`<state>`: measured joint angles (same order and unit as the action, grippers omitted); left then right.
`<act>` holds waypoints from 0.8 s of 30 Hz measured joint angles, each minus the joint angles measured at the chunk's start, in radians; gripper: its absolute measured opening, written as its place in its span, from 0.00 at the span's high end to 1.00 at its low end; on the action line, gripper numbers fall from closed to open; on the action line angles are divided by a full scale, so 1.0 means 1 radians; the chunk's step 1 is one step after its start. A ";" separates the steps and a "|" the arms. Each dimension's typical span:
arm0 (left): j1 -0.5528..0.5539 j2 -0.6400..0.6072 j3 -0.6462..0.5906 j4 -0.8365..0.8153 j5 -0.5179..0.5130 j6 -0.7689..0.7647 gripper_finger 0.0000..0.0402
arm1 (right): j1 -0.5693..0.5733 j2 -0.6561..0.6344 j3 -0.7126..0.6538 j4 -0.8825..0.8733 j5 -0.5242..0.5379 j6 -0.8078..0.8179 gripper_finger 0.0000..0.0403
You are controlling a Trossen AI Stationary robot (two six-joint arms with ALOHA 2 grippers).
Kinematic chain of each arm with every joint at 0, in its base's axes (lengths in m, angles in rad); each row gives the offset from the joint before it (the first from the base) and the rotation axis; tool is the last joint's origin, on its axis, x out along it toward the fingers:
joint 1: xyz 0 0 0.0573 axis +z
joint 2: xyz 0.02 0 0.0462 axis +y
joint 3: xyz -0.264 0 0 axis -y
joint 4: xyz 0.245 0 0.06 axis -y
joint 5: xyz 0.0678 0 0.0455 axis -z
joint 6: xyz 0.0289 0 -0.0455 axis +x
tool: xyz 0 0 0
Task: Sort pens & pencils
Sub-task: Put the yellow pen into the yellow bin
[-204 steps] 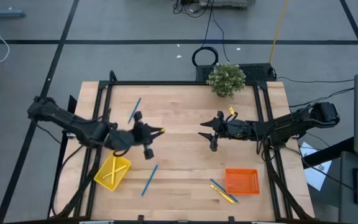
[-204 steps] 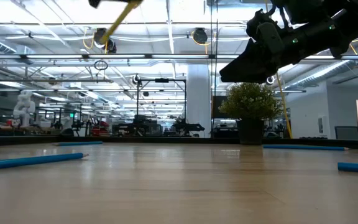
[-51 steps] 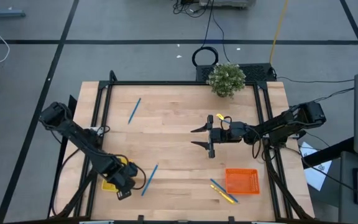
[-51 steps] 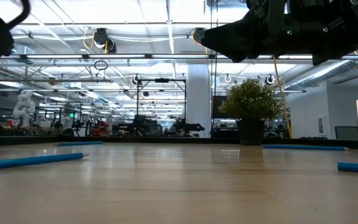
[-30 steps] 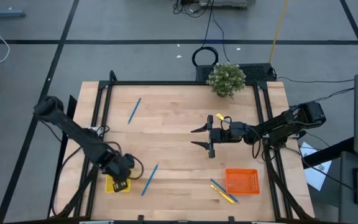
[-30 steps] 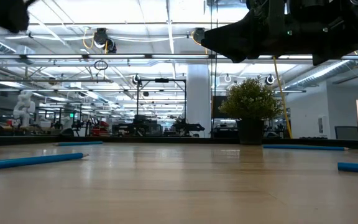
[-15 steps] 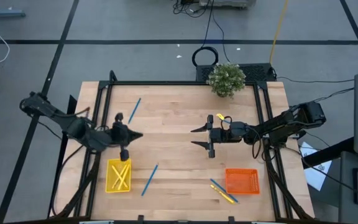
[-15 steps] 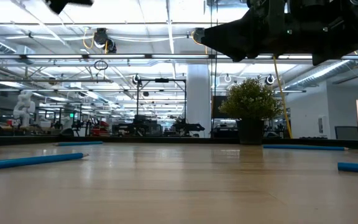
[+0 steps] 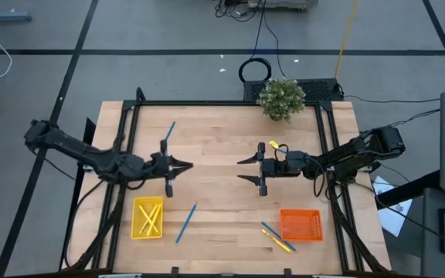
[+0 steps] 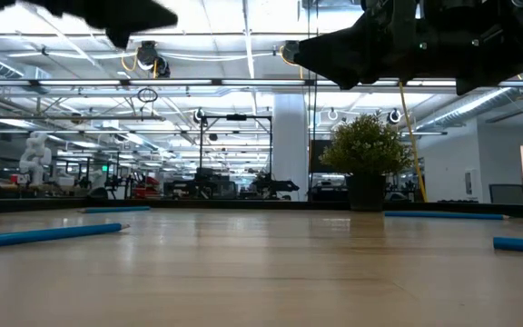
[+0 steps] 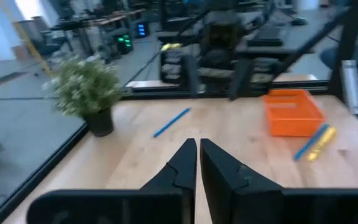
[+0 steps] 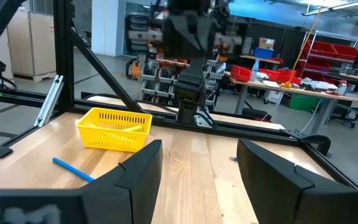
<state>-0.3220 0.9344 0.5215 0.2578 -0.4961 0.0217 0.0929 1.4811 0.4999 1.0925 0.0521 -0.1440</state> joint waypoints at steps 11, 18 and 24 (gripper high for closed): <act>0.099 0.003 -0.054 0.054 0.310 -0.073 0.87 | 0.000 0.000 0.000 0.011 0.000 0.000 0.51; 0.098 0.003 -0.054 0.043 0.253 -0.015 0.69 | 0.000 0.000 0.000 0.010 0.000 0.001 0.51; 0.098 0.003 -0.056 -0.024 0.184 0.052 0.58 | 0.000 0.000 0.000 0.010 0.000 0.001 0.51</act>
<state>-0.2237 0.9379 0.4659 0.2337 -0.3120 0.0733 0.0933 1.4811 0.4999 1.1030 0.0521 -0.1432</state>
